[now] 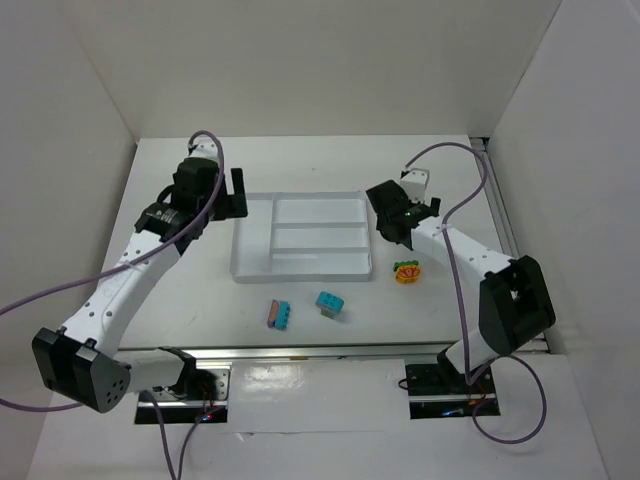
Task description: Sort the legos into containers by color
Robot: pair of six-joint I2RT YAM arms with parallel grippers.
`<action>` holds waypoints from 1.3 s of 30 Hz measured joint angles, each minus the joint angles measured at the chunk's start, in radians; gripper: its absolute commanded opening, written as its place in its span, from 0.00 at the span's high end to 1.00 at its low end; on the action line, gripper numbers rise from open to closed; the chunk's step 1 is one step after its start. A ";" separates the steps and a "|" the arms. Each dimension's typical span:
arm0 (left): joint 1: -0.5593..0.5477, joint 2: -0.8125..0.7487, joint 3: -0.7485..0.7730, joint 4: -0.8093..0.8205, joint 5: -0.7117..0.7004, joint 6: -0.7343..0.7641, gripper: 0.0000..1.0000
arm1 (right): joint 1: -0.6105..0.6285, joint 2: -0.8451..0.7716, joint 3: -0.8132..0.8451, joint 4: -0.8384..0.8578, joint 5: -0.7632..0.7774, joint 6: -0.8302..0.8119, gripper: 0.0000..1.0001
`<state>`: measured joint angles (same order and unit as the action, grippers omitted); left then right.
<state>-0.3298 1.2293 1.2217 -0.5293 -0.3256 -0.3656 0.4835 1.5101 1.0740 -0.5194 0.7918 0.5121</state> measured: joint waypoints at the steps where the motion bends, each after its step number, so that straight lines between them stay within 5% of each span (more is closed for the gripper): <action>1: 0.000 0.006 0.006 -0.011 0.010 0.001 0.00 | 0.000 0.006 0.000 0.000 -0.008 -0.001 0.00; 10: -0.018 0.055 0.069 -0.055 0.064 0.080 0.00 | -0.126 0.037 0.042 0.018 -0.257 -0.126 0.00; 21: -0.092 0.239 0.179 -0.085 0.104 0.073 0.01 | -0.332 0.304 0.347 0.023 -0.486 -0.228 0.00; 39: -0.124 0.342 0.232 -0.117 0.129 -0.006 0.00 | -0.380 0.649 0.645 -0.011 -0.598 -0.338 0.05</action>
<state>-0.4534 1.5715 1.4540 -0.6460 -0.1970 -0.3714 0.1036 2.1590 1.7195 -0.5301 0.1940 0.1745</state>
